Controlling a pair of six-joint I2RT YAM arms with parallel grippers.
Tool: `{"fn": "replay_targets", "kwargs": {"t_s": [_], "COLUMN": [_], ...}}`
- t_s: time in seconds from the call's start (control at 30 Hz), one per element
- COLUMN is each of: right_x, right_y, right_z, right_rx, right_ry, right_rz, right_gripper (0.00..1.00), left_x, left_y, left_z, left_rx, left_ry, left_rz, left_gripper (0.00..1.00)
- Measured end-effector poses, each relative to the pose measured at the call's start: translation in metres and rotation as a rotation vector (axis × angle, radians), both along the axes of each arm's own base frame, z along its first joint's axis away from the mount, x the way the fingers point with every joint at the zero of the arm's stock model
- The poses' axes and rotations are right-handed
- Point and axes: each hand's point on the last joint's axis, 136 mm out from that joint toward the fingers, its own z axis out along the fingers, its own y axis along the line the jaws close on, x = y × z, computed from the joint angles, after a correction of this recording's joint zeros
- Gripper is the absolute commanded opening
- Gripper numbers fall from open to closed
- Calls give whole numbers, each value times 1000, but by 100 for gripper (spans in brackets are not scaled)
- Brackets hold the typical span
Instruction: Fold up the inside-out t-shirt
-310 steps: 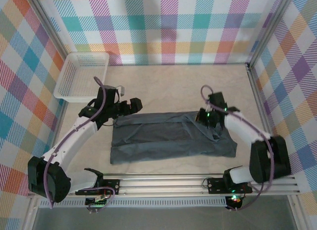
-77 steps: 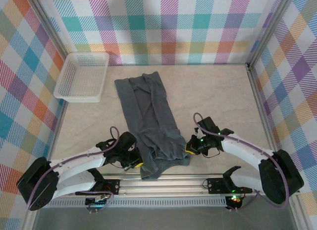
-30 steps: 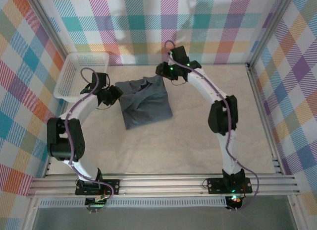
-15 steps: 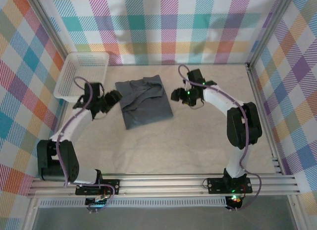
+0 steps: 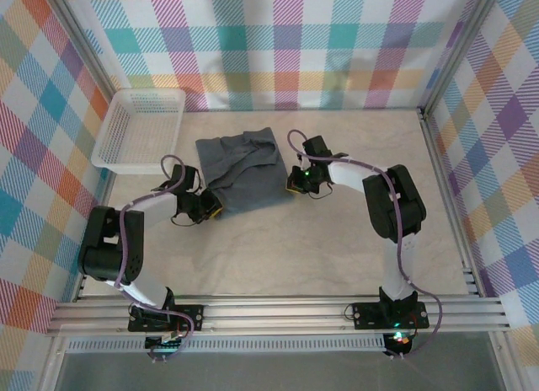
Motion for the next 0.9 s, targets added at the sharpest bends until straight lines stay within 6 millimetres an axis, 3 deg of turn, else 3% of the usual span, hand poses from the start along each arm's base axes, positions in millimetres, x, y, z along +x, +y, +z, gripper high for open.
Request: {"fn": "replay_targets", "kwargs": {"t_s": [0.17,0.33,0.53,0.67,0.7,0.73,0.8,0.83,0.9], "right_x": [-4,-23,-85,-146,-161,-179,-209,-221,-228], "right_y": [-6,-13,-33,-49,-53,-57,-65,-67,-73], "right_z": [2,10,9,3,0,-4,-7,-5,5], "right_rx": [1,37,69,49,38,25,7,2,-2], "right_ry": [5,20,79,130,146,168,202,215,200], "right_rz": [-16,-21,-29,-23,-19,-15,-5,0,-11], "right_gripper": [0,0,0,0,0,3,30,42,50], "left_x": [-8,-25,-78,-129,-146,-162,-184,-190,-192], "left_y": [8,13,-5,-26,-31,-33,-34,-34,-33], "left_z": [-7,-2,-1,-8,-11,-14,-16,-12,1], "left_rx": [50,90,101,108,107,103,85,71,57], "left_ry": [37,52,83,132,151,170,195,189,162], "left_rz": [8,-4,-103,-201,-227,-243,-246,-241,-222], "left_gripper": [0,0,0,0,7,19,42,46,51]}}
